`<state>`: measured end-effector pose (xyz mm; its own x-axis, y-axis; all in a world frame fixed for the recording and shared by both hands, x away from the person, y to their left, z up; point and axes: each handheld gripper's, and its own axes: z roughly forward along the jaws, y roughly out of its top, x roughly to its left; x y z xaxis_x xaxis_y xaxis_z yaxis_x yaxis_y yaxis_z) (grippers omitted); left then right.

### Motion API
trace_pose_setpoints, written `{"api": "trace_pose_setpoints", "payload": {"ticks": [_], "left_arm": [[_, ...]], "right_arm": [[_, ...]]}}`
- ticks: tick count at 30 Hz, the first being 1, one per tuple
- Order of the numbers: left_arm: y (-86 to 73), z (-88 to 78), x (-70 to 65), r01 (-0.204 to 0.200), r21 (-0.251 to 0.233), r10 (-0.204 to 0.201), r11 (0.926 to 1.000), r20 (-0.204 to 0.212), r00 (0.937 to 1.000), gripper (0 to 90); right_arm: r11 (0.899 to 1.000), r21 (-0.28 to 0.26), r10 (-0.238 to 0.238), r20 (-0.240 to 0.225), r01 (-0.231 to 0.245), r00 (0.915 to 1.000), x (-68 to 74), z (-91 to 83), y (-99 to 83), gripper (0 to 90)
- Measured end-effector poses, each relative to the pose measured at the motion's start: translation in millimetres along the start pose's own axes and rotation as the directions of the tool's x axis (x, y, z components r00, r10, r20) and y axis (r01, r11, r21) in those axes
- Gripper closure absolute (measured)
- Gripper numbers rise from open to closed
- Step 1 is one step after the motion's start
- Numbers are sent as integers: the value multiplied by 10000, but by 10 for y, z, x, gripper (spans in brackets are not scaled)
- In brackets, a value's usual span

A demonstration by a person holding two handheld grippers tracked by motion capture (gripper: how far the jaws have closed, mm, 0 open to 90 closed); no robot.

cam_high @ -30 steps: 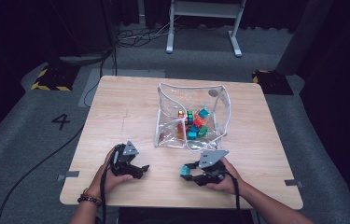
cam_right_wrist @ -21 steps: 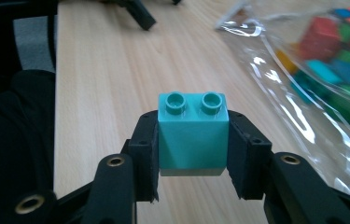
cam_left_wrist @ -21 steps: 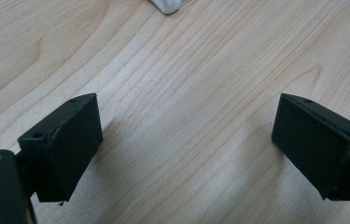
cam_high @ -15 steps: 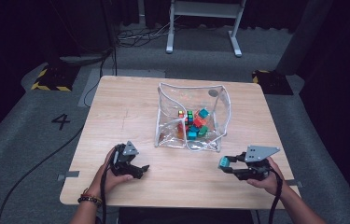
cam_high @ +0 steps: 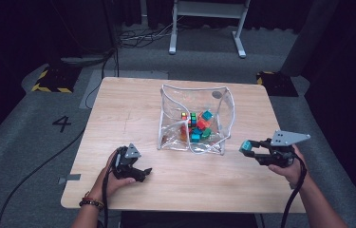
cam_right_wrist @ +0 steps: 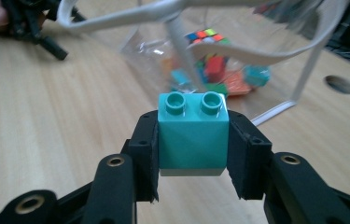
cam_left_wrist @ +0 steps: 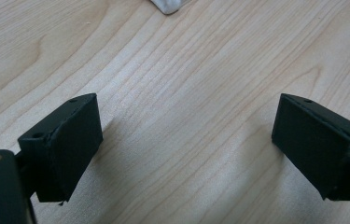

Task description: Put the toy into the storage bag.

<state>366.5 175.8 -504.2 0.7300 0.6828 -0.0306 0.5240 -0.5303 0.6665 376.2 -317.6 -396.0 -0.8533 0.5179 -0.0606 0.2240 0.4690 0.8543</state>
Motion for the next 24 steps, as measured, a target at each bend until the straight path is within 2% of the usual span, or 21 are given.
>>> {"api": "trace_pose_setpoints", "payload": {"ticks": [6, 10, 13, 14, 16, 24], "left_arm": [[-1, 2, -1, 6, -19, -6, 10000, -13, 10000, 88], [0, 1, 0, 1, -9, -1, 10000, -4, 10000, 88], [0, 1, 0, 1, -9, -1, 10000, -6, 10000, 88], [0, 1, 0, -1, -11, 1, 10000, -6, 10000, 88], [-1, 2, 0, 3, -21, -3, 10000, -10, 10000, 88], [0, 1, 0, 2, -9, -2, 10000, -6, 10000, 88]], "right_arm": [[9989, -453, 104, 318, -89, 9994, -192, -94, 258, 594], [9972, -736, -57, 648, 104, 9979, -280, -113, 452, 594], [9941, -1083, 96, 739, -16, 9972, -343, -123, 575, 594], [9916, -1289, 26, 729, 68, 9973, -370, -119, 617, 594], [9897, -1425, 199, 620, -109, 9979, -391, -109, 693, 594], [9928, -1189, -60, 555, 126, 9984, -402, 95, 952, 594]]}}
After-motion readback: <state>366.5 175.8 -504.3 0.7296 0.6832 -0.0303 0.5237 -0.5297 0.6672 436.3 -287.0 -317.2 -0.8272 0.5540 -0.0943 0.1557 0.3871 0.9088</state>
